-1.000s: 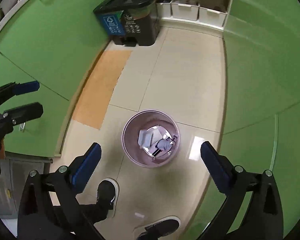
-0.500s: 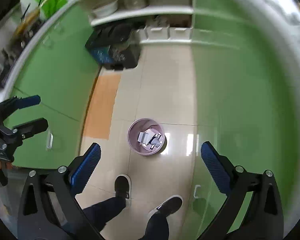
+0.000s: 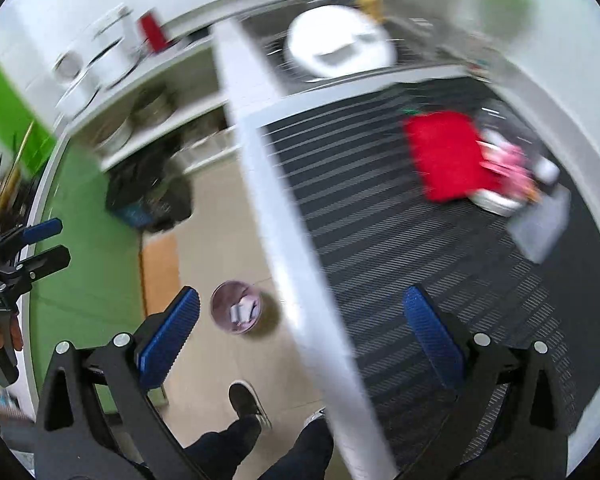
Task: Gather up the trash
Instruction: 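Bring both tools back over the mat, then grasp the clear plastic case with the right tool while the left tool grasps the pink cloth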
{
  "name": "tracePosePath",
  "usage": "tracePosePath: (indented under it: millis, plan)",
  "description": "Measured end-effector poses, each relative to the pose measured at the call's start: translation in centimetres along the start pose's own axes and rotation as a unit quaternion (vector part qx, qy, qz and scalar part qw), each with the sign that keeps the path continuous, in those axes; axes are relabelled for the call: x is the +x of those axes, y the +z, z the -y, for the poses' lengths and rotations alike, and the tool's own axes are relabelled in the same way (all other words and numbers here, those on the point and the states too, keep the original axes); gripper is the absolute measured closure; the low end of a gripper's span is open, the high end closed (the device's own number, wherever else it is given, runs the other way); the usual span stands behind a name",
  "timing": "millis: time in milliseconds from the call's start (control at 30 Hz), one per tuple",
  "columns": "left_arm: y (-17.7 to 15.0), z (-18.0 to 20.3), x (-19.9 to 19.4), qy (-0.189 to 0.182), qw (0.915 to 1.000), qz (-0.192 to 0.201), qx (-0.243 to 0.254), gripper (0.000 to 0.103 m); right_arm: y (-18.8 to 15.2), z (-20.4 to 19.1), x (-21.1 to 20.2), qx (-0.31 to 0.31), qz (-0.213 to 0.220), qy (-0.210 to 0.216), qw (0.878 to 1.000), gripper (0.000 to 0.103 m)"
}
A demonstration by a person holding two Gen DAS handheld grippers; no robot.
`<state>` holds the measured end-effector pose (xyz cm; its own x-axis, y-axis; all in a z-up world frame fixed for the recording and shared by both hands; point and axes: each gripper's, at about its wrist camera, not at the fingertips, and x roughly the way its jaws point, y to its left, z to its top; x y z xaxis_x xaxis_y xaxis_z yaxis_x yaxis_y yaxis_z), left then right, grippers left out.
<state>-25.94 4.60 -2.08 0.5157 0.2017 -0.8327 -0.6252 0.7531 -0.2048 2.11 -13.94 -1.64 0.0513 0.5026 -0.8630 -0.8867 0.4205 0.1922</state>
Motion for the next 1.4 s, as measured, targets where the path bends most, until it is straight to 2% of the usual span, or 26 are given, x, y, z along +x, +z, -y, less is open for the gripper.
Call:
tracePosePath:
  millis: [267,400,633,900,1300,1367,1400]
  plan:
    - [4.5,10.3,3.4,-0.035,0.9967,0.004,0.073,0.007,-1.4,10.3,-3.5,0.061,0.025,-0.038,0.997,0.003]
    - [6.2,14.4,5.3,-0.044,0.9942,0.001,0.098,0.007,-1.7,13.0,-3.6,0.068,0.024,-0.047,0.996,0.003]
    - [9.5,18.9,8.1,-0.056,0.9883,-0.012,0.142,0.007,-1.6,17.6,-3.5,0.108,0.030,-0.057,0.992,0.003]
    - [12.7,20.6,11.6,-0.080,0.9792,-0.027,0.185,0.007,0.7,19.2,0.2,0.152,0.020,-0.071,0.986,0.003]
    - [16.5,18.8,17.8,-0.106,0.9699,-0.075,0.206,0.007,4.0,21.3,8.7,0.215,-0.011,-0.113,0.970,0.003]
    - [16.7,18.6,18.7,-0.109,0.9686,-0.083,0.207,0.007,4.2,21.7,9.2,0.219,-0.013,-0.118,0.968,0.012]
    - [16.8,18.5,19.1,-0.110,0.9680,-0.087,0.208,0.007,4.2,21.8,9.3,0.219,-0.017,-0.123,0.968,0.023]
